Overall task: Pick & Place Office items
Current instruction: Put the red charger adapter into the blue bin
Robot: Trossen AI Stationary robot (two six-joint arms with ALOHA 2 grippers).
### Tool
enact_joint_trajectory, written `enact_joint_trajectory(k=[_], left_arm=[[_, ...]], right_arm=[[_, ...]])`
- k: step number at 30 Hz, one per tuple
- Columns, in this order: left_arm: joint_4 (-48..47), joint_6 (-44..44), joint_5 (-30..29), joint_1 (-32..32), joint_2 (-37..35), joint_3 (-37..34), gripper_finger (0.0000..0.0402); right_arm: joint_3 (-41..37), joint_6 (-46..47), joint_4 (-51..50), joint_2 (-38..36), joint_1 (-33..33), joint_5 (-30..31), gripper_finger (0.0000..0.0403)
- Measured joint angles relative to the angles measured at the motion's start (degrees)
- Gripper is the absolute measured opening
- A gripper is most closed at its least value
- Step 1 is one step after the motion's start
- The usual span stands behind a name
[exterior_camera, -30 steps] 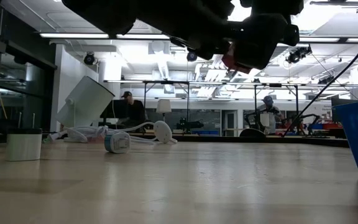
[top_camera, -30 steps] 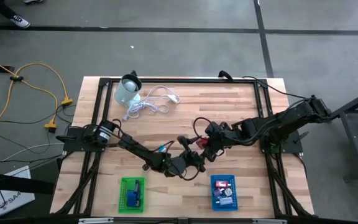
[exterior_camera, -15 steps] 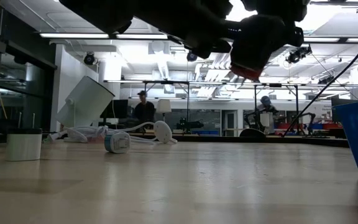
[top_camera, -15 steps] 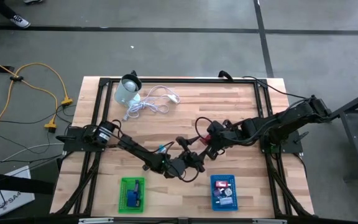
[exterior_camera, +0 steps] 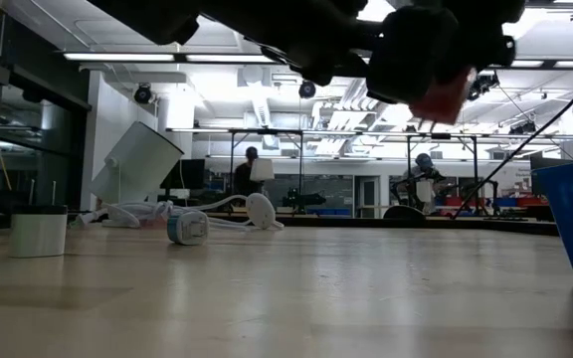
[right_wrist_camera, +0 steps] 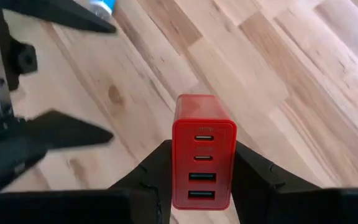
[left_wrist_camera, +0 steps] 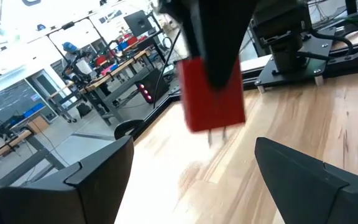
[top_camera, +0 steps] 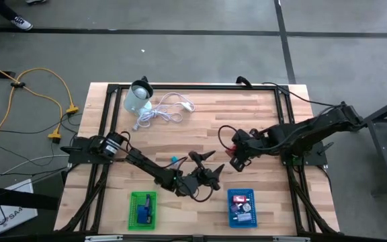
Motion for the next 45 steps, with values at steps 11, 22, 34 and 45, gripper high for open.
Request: enact_joint_trajectory(k=[11,22,34,45], left_arm=[[0.0,-1.2,-0.7,-0.8,0.0,0.0,0.0328],[0.0,-1.1,-0.7,-0.8,0.0,0.0,0.0328],[0.0,-1.1,-0.8,-0.8,0.0,0.0,0.0328],[0.0,-1.1,-0.8,-0.8,0.0,0.0,0.0328]], right_arm=[[0.0,8.0,-3.2,-3.2,12.1,-8.7,0.0112],[0.0,18.5,0.0,-1.4,27.1,0.7,0.0112],[0.0,22.9,4.2,10.5,34.8,11.1,0.0112],[0.0,20.8,3.4,14.4,34.9,11.3,0.0112]])
